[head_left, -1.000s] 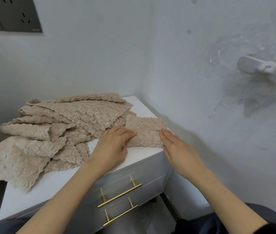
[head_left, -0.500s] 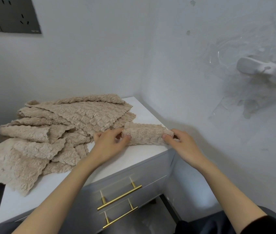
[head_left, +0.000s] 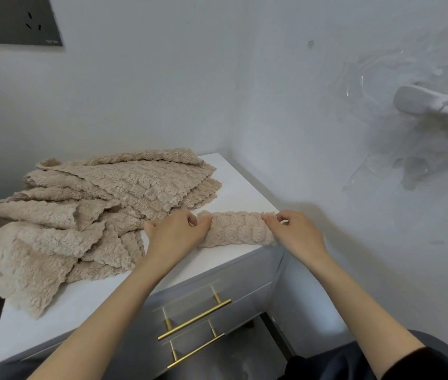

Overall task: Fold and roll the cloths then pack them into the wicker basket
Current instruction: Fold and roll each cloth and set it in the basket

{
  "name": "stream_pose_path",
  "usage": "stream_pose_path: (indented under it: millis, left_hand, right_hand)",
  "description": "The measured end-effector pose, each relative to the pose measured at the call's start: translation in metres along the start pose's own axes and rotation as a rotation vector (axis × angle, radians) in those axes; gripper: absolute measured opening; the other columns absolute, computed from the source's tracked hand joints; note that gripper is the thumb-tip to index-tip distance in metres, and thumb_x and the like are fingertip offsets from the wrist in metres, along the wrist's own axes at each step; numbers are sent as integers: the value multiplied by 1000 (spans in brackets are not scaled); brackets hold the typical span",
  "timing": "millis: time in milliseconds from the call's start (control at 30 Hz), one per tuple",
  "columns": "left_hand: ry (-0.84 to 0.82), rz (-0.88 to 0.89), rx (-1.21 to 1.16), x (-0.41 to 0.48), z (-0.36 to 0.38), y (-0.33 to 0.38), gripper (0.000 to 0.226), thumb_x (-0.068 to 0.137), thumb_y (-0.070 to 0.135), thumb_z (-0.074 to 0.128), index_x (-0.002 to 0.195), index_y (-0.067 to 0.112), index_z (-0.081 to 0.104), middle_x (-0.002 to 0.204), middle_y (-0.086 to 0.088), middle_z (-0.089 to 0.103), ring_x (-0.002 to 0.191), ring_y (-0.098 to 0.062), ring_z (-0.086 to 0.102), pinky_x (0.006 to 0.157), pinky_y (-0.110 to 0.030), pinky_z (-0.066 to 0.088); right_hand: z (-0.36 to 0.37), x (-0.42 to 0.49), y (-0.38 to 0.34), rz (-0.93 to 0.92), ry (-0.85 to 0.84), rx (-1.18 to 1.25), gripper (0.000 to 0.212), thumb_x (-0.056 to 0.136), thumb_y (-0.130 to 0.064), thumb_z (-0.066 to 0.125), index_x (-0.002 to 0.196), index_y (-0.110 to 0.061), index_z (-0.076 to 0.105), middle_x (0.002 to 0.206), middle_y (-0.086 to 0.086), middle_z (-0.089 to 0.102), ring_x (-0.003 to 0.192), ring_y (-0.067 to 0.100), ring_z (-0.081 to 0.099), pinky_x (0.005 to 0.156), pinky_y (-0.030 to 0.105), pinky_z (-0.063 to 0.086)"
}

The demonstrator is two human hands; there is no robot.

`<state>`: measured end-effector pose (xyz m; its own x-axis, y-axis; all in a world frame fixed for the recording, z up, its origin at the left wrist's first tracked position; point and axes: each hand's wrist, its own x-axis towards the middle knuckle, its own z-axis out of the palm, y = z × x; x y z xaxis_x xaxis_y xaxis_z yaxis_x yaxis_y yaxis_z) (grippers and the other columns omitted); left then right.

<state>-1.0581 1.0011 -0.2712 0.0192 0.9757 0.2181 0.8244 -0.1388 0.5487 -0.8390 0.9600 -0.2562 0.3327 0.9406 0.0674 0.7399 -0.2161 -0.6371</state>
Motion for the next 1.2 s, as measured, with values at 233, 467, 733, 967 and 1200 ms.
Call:
stream_pose_path:
  millis: [233, 467, 733, 967, 1200]
  left_hand:
    - [-130, -3, -40, 3, 4, 1, 39, 92, 54, 39, 79, 19, 49, 76, 4, 55, 98, -26, 54, 92, -41, 31]
    - [-36, 95, -44, -8, 5, 9, 32, 98, 35, 35, 69, 23, 29, 74, 8, 37, 85, -15, 40, 83, -32, 14]
    - [-166, 94, -607, -19, -19, 20, 24, 98, 34, 45, 84, 16, 36, 69, 4, 40, 56, -6, 37, 61, -23, 34]
    - [-193, 87, -845, -28, -49, 43, 23, 93, 35, 55, 83, 18, 44, 70, 5, 43, 60, -8, 39, 65, -30, 37]
    - [-182, 143, -912, -46, -68, 78, 22, 90, 32, 61, 80, 18, 48, 60, 15, 51, 59, -5, 46, 64, -27, 39]
  right_hand:
    - [5, 7, -6, 10, -135, -79, 33, 94, -36, 40, 65, -23, 32, 76, 4, 36, 85, 25, 31, 77, 35, 34]
    - [-2, 3, -10, -95, -209, 40, 17, 96, -27, 42, 91, -11, 41, 73, -5, 43, 78, 20, 42, 70, 33, 33]
    - [-18, -10, -19, -183, -96, 257, 11, 96, -20, 45, 103, -12, 42, 67, -3, 42, 57, 9, 37, 47, 17, 29]
    - [-64, -30, -31, -268, -36, 288, 6, 91, -21, 51, 92, -18, 46, 72, -4, 47, 56, 4, 38, 51, 18, 31]
    - [-103, -69, -34, -322, -9, 235, 9, 91, -16, 47, 95, -24, 48, 96, -5, 59, 55, 4, 45, 49, 14, 36]
